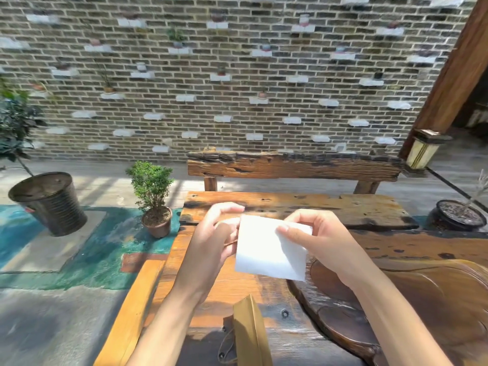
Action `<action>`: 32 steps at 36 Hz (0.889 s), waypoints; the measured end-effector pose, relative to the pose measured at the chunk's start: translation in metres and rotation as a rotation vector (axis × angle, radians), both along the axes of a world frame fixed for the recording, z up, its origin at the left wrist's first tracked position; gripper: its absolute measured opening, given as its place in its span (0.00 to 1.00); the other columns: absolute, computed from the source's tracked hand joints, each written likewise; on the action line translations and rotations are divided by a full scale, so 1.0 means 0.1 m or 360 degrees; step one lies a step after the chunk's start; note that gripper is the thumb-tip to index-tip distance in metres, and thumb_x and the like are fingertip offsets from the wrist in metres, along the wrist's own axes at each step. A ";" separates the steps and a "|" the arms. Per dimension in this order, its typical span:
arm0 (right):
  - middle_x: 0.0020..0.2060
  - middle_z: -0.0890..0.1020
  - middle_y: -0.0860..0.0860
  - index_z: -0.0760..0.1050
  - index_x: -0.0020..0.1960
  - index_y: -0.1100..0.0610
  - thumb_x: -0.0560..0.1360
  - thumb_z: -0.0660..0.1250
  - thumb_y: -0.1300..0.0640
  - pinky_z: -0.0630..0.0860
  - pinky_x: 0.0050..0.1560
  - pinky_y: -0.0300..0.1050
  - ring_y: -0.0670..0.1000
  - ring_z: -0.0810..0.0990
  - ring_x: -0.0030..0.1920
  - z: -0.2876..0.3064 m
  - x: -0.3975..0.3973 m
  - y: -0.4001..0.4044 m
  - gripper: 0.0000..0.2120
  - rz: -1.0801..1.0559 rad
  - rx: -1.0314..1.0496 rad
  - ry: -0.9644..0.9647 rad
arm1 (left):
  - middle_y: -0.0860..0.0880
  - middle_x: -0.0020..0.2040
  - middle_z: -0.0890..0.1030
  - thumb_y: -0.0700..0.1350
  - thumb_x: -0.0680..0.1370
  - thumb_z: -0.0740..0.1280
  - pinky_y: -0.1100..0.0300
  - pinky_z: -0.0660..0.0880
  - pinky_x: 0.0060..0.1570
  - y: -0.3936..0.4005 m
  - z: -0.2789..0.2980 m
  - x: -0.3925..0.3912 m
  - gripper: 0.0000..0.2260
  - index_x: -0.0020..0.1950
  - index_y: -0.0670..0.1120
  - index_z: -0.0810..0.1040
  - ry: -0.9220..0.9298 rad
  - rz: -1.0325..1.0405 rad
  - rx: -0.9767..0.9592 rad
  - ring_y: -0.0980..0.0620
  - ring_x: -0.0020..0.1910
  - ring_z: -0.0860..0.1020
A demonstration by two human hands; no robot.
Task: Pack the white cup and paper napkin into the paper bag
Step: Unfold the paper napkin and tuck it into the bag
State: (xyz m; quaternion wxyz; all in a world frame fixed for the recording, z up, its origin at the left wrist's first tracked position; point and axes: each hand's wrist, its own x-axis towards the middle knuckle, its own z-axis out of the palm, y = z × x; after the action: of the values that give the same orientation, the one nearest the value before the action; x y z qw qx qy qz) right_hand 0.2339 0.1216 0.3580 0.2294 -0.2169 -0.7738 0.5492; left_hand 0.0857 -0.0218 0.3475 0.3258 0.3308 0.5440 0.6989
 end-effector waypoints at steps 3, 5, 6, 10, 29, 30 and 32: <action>0.36 0.84 0.54 0.82 0.41 0.59 0.75 0.73 0.54 0.72 0.40 0.43 0.48 0.81 0.38 0.01 -0.03 -0.01 0.09 0.0003 0.0095 -0.0001 | 0.49 0.43 0.84 0.56 0.72 0.68 0.55 0.76 0.42 0.03 -0.02 -0.01 0.18 0.60 0.52 0.76 -0.0023 -0.0069 -0.0020 0.51 0.42 0.82; 0.35 0.84 0.55 0.83 0.41 0.59 0.74 0.73 0.54 0.72 0.40 0.44 0.48 0.80 0.37 0.02 -0.04 -0.01 0.09 0.0010 0.0102 0.0024 | 0.48 0.39 0.84 0.55 0.72 0.71 0.58 0.75 0.38 0.07 -0.02 0.02 0.15 0.55 0.50 0.79 0.0175 0.0019 -0.0097 0.51 0.38 0.81; 0.35 0.84 0.56 0.83 0.41 0.60 0.73 0.74 0.54 0.73 0.39 0.44 0.49 0.80 0.36 0.02 -0.05 -0.01 0.09 0.0011 0.0090 0.0038 | 0.45 0.37 0.84 0.52 0.73 0.71 0.58 0.74 0.36 0.09 -0.02 0.04 0.11 0.50 0.47 0.80 0.0260 0.0075 -0.0102 0.51 0.37 0.80; 0.36 0.86 0.59 0.84 0.42 0.63 0.72 0.74 0.55 0.75 0.36 0.39 0.48 0.82 0.36 0.03 -0.02 -0.01 0.10 -0.0040 -0.0001 0.0133 | 0.40 0.33 0.80 0.46 0.77 0.69 0.56 0.70 0.35 0.13 -0.05 0.07 0.08 0.42 0.43 0.81 0.0342 0.0211 -0.0003 0.51 0.34 0.76; 0.33 0.78 0.53 0.75 0.42 0.58 0.81 0.64 0.53 0.69 0.36 0.50 0.46 0.73 0.34 -0.25 -0.34 -0.33 0.12 -0.0740 0.0073 0.0404 | 0.51 0.29 0.66 0.48 0.82 0.58 0.56 0.61 0.32 0.39 -0.13 0.27 0.14 0.38 0.43 0.67 0.0641 0.0792 -0.0149 0.54 0.29 0.63; 0.33 0.78 0.52 0.75 0.41 0.56 0.81 0.65 0.53 0.71 0.36 0.50 0.46 0.73 0.34 -0.29 -0.39 -0.35 0.11 -0.0829 0.0151 0.0432 | 0.51 0.28 0.67 0.48 0.82 0.58 0.57 0.60 0.31 0.41 -0.15 0.28 0.14 0.37 0.44 0.66 0.0684 0.0853 -0.0163 0.54 0.28 0.63; 0.35 0.80 0.49 0.75 0.41 0.53 0.80 0.65 0.53 0.73 0.38 0.50 0.44 0.74 0.34 -0.35 -0.46 -0.36 0.10 -0.0976 0.0258 0.0473 | 0.51 0.26 0.67 0.46 0.81 0.60 0.60 0.59 0.29 0.43 -0.17 0.31 0.14 0.36 0.45 0.67 0.0736 0.0972 -0.0152 0.54 0.27 0.63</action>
State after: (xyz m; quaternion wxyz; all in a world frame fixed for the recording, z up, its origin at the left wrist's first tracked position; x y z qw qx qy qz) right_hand 0.1880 0.0852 0.3234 0.5103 -0.3380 -0.6717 0.4173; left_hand 0.1165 0.0210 0.3303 -0.0135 0.2868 0.7087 0.6445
